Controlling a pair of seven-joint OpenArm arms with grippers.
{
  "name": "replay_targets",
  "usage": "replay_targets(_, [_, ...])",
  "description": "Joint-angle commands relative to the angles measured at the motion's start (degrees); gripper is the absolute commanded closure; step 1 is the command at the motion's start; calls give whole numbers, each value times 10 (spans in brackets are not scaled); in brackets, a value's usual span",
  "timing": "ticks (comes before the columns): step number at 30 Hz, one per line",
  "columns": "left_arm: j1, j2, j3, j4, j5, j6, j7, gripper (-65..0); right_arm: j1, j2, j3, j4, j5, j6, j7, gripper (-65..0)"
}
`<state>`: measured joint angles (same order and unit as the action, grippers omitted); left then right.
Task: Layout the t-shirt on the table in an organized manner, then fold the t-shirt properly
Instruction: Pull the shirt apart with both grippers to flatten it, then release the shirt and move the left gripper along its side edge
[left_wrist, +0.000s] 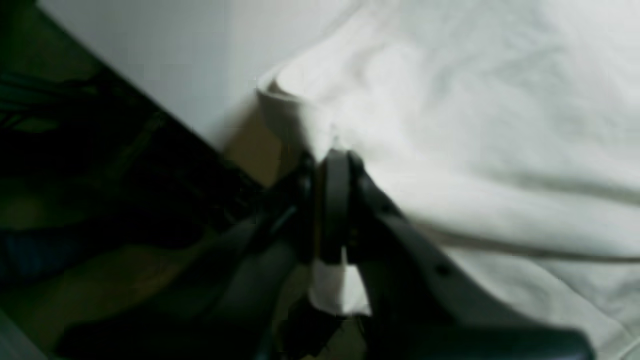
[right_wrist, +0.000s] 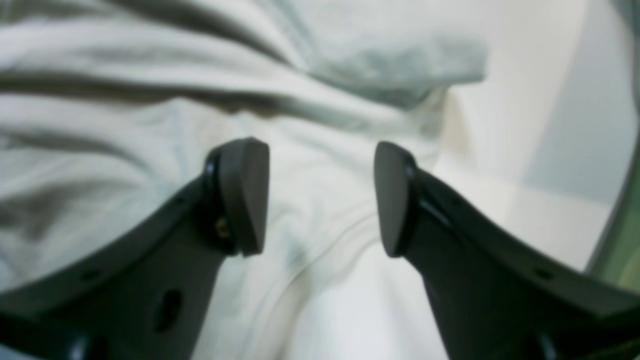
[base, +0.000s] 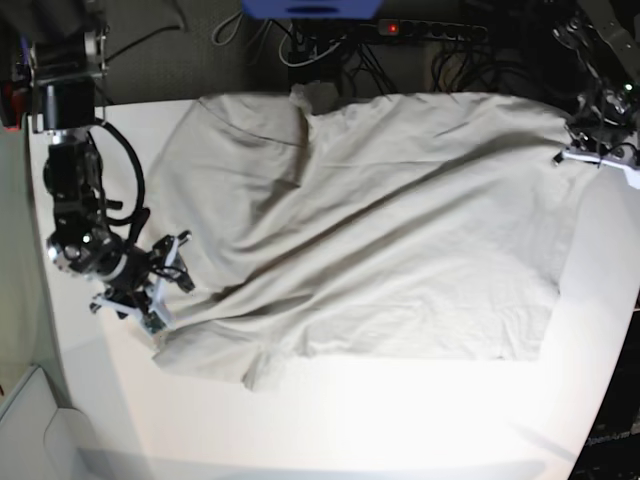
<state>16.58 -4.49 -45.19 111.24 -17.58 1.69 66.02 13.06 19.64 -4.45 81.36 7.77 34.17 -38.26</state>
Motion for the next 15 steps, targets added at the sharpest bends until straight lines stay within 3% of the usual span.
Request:
replay_targets(1, [0, -7, -4, 12, 4, 4, -6, -34, -4, 3, 12, 14, 3, -1, 5, -342])
replay_targets(9, [18, -7, -7, 12, 4, 4, -7, -327, -60, -7, 28, 12, 3, -1, 5, -340])
replay_targets(15, [21, -9, -8, 12, 4, 4, -7, -335, -48, -11, 28, -36, 3, -1, 7, -340])
